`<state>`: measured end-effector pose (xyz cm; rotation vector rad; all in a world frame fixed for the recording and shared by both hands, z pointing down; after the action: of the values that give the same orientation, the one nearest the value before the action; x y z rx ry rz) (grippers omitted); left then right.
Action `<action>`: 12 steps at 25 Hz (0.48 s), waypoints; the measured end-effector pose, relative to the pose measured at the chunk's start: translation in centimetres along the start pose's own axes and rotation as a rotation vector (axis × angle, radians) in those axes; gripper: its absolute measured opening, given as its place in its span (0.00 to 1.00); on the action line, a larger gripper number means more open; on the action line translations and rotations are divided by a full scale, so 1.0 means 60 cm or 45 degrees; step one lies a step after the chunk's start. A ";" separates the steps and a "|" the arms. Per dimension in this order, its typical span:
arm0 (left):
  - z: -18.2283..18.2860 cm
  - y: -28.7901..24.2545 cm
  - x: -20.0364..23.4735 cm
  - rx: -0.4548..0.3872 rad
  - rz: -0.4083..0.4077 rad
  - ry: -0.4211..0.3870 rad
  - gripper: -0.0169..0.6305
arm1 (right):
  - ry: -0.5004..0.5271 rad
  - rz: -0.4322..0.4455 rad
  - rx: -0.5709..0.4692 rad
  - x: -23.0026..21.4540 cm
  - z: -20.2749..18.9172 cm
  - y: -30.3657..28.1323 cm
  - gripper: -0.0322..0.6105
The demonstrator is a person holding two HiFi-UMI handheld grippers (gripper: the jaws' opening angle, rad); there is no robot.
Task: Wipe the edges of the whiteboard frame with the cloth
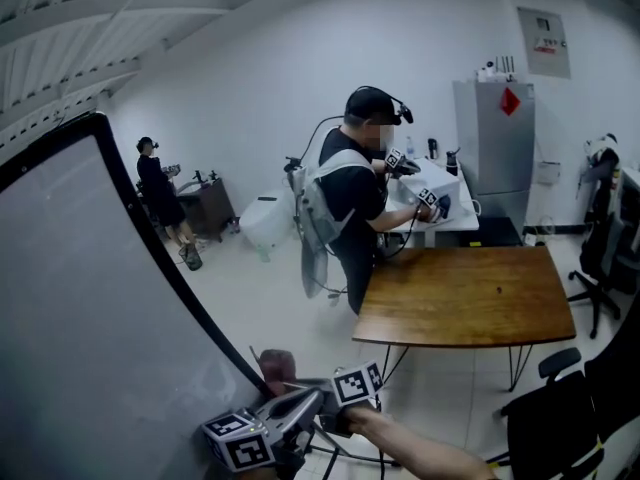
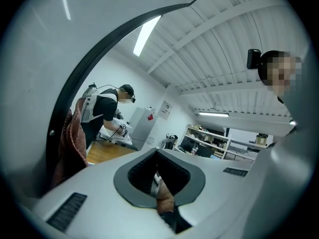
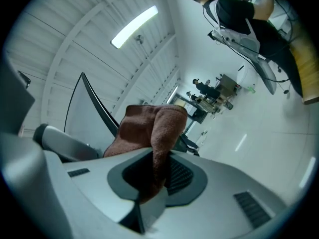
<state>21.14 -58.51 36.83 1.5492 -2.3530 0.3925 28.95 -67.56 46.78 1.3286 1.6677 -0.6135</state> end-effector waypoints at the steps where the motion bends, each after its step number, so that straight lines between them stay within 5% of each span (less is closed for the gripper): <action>1: -0.004 0.002 0.002 0.009 -0.004 -0.003 0.01 | -0.001 0.003 -0.028 0.001 -0.003 0.001 0.16; 12: -0.015 0.003 0.016 0.066 -0.047 -0.035 0.01 | -0.147 0.005 -0.354 -0.031 -0.055 0.031 0.16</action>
<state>20.72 -58.90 38.03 1.6291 -2.3481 0.4294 29.68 -65.27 50.27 1.0764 1.5911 -0.4287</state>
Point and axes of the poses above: the fingertips, and each gripper's own axes: y backward along the fingers, x to its left, z out of its top, the point moved 9 cm from there along y, backward along the fingers, and after that the axes turned 8 degrees about -y, right-handed, at the moved point
